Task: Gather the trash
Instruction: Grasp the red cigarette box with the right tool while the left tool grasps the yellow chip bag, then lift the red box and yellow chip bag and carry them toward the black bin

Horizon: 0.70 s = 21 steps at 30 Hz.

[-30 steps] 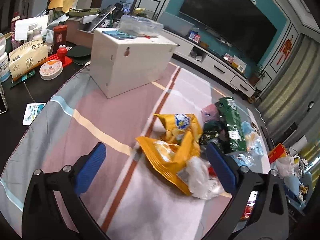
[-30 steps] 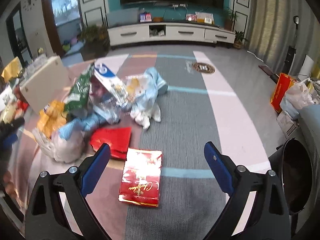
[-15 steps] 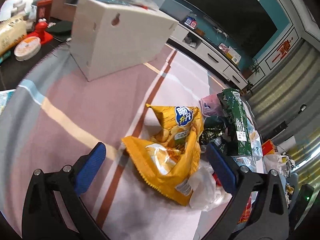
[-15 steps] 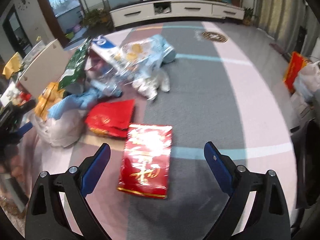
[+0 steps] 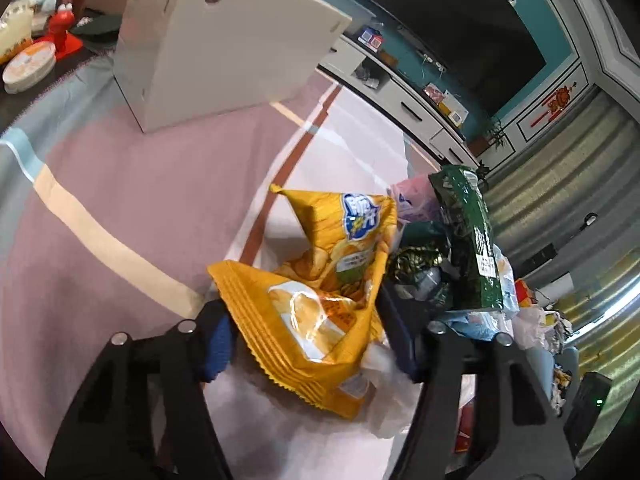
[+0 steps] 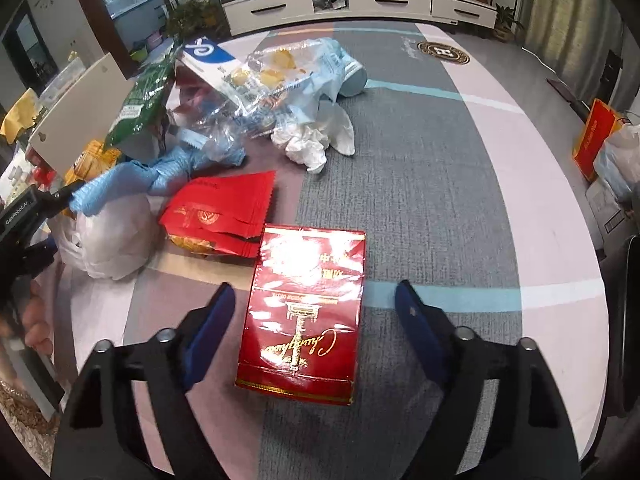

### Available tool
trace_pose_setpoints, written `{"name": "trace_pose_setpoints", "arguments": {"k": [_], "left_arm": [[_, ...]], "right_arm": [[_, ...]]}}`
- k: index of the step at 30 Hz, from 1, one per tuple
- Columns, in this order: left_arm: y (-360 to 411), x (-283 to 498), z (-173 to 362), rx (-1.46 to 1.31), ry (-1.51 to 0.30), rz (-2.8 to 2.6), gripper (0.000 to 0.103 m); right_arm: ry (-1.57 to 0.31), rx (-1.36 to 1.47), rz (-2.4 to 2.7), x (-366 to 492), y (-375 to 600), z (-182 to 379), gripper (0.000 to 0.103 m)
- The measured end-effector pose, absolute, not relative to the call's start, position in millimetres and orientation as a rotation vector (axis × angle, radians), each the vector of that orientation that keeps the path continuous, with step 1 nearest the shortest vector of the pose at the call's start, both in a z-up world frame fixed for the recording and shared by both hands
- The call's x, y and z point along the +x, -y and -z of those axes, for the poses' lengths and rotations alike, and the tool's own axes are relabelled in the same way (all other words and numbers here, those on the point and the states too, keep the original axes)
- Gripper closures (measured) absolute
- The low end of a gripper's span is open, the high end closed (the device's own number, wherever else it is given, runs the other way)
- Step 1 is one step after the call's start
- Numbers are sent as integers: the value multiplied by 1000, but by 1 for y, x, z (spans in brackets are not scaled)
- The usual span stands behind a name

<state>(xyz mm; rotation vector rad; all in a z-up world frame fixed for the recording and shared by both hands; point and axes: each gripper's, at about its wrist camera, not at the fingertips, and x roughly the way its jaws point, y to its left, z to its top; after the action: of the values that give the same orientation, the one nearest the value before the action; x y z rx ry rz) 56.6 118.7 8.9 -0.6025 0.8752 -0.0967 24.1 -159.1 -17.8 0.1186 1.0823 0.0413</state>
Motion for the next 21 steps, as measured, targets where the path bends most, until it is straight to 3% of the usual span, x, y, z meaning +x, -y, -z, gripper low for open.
{"name": "trace_pose_setpoints", "arguments": {"k": [5,21], "left_arm": [[-122,53,-13,-626,-855,80,46],[-108,-1,-82,-556,-650,70,47]], "right_arm": [[-1091,107,-40,24,157,22,45],[-1004,147,-49,14,161,-7,45]]}}
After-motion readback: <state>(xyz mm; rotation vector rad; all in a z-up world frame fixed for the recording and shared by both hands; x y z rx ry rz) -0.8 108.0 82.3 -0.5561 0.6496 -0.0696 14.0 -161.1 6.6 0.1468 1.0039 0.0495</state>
